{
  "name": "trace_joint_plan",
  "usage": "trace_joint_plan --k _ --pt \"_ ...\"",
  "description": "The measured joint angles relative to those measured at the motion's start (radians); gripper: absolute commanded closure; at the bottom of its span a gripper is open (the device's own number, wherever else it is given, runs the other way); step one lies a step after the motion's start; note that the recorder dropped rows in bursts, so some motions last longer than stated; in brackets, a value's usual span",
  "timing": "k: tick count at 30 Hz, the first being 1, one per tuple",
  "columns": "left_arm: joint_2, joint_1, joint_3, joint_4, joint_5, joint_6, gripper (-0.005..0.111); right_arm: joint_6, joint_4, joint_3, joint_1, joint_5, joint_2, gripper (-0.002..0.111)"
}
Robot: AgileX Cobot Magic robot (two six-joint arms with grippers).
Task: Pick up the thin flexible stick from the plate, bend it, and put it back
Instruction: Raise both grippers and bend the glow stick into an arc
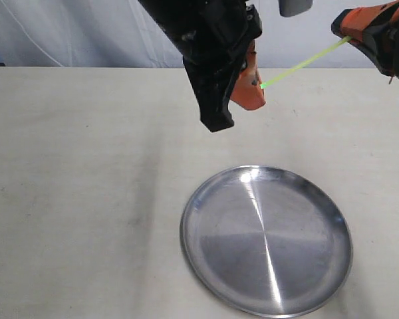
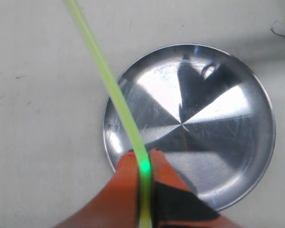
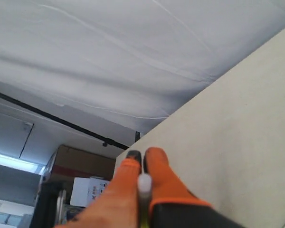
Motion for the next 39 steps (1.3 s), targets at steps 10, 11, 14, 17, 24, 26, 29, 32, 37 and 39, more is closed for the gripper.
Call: trace_joint_plan --k 10,11,14,17,24,26,29,32,37,39 --pt "-0.013 0.000 0.005 -0.015 -0.006 -0.002 0.107 0.073 0.006 -0.051 0.113 -0.163 0.049 0.109" --pt "-0.013 0.000 0.005 -0.022 -0.006 -0.002 0.107 0.073 0.006 -0.057 0.124 -0.183 0.054 0.109" --pt "-0.017 0.000 0.007 -0.038 -0.006 -0.002 0.107 0.078 0.006 -0.070 0.161 -0.242 0.080 0.109" --pt "-0.039 0.000 0.008 -0.047 -0.014 -0.002 0.107 0.096 0.006 -0.073 0.191 -0.290 0.121 0.109" --pt "-0.072 0.000 0.008 -0.066 -0.079 -0.001 0.107 0.107 0.008 -0.084 0.207 -0.266 0.197 0.109" --pt "-0.073 0.000 0.008 -0.070 -0.079 -0.001 0.107 0.107 0.008 -0.112 0.239 -0.290 0.223 0.109" --pt "-0.078 0.000 0.008 -0.070 -0.079 -0.001 0.107 0.107 0.008 -0.146 0.292 -0.347 0.250 0.109" --pt "-0.080 0.000 0.008 -0.070 -0.079 -0.001 0.107 0.107 0.008 -0.170 0.330 -0.378 0.286 0.109" --pt "-0.080 0.000 0.008 -0.053 -0.082 -0.001 0.107 0.107 0.008 -0.186 0.351 -0.405 0.313 0.109" --pt "-0.080 0.000 0.008 -0.044 -0.082 -0.001 0.107 0.107 0.006 -0.193 0.353 -0.407 0.317 0.109"
